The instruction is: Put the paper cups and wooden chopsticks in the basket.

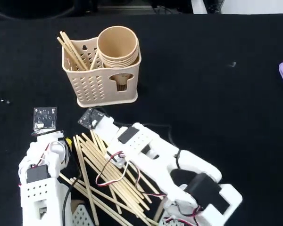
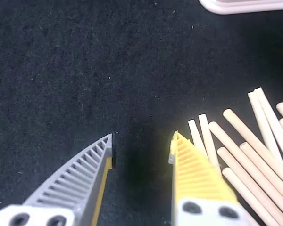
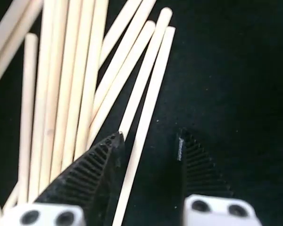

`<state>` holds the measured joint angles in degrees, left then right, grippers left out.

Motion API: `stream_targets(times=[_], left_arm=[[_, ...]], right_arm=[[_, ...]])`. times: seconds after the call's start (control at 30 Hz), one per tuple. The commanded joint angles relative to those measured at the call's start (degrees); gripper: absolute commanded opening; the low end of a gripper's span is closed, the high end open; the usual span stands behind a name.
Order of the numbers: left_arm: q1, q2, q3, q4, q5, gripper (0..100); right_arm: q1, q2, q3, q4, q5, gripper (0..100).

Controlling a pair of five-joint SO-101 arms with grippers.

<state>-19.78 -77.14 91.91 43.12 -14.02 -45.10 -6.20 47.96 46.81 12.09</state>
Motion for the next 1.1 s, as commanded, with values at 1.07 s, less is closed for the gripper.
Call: stream_targets(times=[1.07], left_arm=[[-0.2, -0.6, -0.9, -1.1, 0.4, 20]], right_arm=[[-4.1, -12.1, 3.3, 0.2, -4.7, 19.8]])
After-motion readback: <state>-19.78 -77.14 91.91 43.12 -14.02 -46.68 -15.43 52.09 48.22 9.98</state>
